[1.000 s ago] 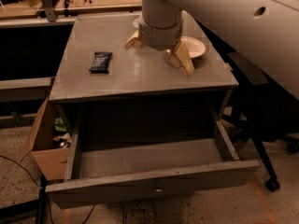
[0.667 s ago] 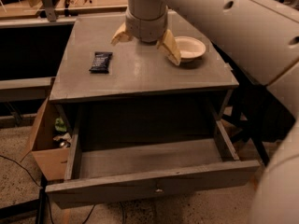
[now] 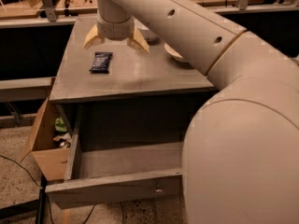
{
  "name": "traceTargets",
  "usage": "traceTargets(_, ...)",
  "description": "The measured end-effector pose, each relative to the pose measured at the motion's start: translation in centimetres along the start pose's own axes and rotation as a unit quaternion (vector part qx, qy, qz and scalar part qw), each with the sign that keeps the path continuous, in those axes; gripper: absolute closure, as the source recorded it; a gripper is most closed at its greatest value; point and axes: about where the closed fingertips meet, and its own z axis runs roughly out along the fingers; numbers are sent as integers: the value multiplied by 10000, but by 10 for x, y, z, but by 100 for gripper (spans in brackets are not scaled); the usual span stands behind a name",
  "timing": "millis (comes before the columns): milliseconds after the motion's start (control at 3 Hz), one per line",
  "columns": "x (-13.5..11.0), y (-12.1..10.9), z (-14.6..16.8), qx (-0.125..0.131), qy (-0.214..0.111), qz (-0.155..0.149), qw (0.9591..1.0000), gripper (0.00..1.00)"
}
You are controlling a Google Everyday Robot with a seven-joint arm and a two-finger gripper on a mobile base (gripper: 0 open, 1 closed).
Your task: Place rxbar blueberry into top drawer
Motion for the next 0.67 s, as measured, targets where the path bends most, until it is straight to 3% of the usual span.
traceTargets(333,-6,-31,28,285,-141,-452,9985,0)
traceTargets(667,3,-54,53,337,-51,-580,9977,0)
